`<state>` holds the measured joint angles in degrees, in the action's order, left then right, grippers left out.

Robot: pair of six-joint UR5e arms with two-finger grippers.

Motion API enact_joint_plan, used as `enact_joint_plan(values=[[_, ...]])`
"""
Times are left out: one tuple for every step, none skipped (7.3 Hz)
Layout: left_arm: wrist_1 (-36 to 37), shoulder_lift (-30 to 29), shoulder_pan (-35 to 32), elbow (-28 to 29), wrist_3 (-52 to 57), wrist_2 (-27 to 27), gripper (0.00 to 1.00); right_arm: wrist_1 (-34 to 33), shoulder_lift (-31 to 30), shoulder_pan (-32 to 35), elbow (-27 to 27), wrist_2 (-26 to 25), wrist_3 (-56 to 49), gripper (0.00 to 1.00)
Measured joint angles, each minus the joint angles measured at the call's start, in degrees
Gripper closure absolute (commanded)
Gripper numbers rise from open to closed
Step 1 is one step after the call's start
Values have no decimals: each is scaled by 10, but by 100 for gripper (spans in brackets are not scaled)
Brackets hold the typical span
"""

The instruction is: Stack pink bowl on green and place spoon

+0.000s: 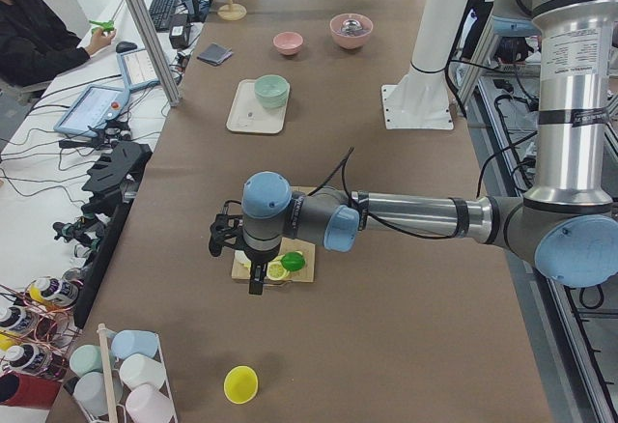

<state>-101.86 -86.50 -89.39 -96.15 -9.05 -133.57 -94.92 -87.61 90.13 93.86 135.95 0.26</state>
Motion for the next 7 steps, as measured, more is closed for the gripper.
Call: enact_joint_plan(values=[[0,-3,0,-1,0,-2,2,0,1,0,1,1,0,0],[0,-13,1,-3,0,-3,2,0,2,0,2,4,0,0],[-2,-35,4,-8,-1,-4,2,0,4,1,3,11,0,0],[-6,-62,15,-16,-6,-2,2,0,5,1,3,18,0,0],[-13,-81,29,-22,-17,-1,2,0,6,1,3,20,0,0],[-21,-95,44,-24,-38,0,2,1,10,1,5,19,0,0],[-26,-114,63,-22,-59,0,2,1,20,1,13,17,0,0]])
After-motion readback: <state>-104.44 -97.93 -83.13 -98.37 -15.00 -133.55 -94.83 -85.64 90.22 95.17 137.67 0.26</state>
